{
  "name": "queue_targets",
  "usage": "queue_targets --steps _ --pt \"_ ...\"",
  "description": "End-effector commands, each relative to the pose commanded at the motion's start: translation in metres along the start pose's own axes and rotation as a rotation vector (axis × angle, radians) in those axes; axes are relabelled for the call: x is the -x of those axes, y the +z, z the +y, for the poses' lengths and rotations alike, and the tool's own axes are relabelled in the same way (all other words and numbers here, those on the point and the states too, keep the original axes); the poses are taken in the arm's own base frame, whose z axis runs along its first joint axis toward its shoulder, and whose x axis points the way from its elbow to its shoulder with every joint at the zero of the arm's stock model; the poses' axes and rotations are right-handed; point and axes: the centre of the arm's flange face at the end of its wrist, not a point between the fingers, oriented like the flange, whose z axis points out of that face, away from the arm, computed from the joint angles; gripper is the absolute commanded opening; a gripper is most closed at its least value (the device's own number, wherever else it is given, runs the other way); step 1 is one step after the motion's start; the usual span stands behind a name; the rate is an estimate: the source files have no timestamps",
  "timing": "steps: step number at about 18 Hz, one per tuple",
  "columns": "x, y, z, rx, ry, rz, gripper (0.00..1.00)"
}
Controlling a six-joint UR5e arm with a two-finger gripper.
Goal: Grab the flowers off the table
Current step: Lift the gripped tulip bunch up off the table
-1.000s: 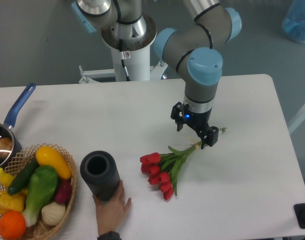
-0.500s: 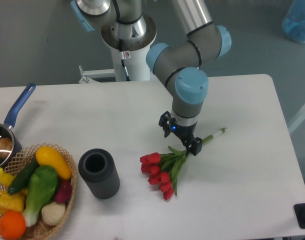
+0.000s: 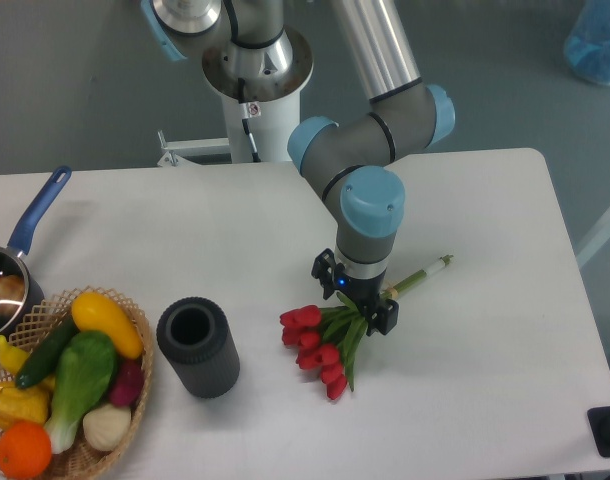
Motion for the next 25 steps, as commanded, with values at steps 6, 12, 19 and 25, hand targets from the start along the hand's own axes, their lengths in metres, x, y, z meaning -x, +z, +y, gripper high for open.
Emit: queue_targets --steps 6,12,19,25 --pt "-0.001 0.001 -0.001 0.002 -0.008 0.001 0.32" --pt "-0.002 -0.009 -0.002 -0.002 -0.030 -0.015 0.08" --pt "0.017 -0.074 0.009 0.004 -0.062 -0.127 0.06" --pt "0.031 -0.116 0.010 -0.003 -0.075 -0.132 0.06"
